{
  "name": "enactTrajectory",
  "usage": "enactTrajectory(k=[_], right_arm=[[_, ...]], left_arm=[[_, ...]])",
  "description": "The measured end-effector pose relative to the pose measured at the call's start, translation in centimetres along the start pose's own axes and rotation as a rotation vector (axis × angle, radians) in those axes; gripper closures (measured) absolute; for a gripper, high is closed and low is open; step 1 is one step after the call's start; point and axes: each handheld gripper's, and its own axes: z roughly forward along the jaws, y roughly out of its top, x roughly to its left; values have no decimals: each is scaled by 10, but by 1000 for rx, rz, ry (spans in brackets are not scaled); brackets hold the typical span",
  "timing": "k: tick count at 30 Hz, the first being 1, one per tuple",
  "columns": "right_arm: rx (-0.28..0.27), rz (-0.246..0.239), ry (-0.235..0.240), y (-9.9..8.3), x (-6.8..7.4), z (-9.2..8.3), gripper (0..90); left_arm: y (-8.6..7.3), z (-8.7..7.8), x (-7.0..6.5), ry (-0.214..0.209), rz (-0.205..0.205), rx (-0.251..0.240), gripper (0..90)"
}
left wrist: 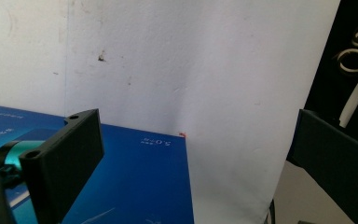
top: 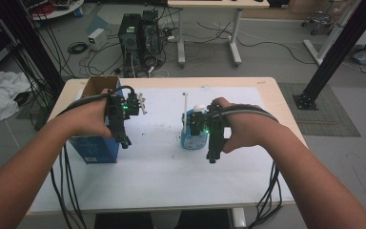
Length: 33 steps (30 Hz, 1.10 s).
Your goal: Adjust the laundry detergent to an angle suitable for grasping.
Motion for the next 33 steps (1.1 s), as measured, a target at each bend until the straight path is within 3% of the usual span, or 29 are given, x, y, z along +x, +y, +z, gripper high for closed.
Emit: enactTrajectory(k=[19, 27, 32, 33], right_arm=[[-5, 7, -4, -5, 0, -1, 69], [-18, 28, -11, -16, 2, -5, 68], [-24, 35, -15, -20, 3, -6, 58], [-24, 35, -18, -21, 4, -6, 46]], left_arm=[[3, 1, -2, 7, -9, -13, 26], [1, 2, -1, -75, -21, -187, 26], [-1, 5, -1, -89, -37, -258, 26], [-2, 8, -1, -88, -49, -294, 26]])
